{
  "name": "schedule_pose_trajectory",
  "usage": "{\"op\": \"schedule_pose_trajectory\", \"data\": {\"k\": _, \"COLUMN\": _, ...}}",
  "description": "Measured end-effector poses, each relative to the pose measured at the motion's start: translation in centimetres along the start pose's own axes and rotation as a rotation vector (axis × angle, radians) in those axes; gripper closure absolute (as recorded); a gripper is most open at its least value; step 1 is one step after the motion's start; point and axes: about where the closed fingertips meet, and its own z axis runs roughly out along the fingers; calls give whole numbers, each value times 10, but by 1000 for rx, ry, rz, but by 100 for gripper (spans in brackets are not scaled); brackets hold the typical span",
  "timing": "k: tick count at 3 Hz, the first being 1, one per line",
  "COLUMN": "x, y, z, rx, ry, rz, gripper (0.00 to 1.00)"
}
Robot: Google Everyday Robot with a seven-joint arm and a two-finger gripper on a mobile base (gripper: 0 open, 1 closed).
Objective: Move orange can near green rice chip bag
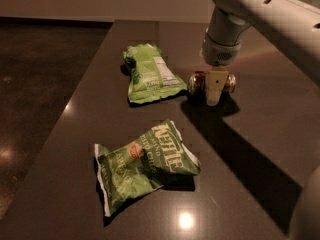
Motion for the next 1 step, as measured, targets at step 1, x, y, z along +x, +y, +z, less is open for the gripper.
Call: {"op": "schedule_pose_trajectory", "data": {"k": 1, "x": 0, "y": 0, "z": 0, "rx": 0, "ry": 0, "rz": 0, "gripper": 0}}
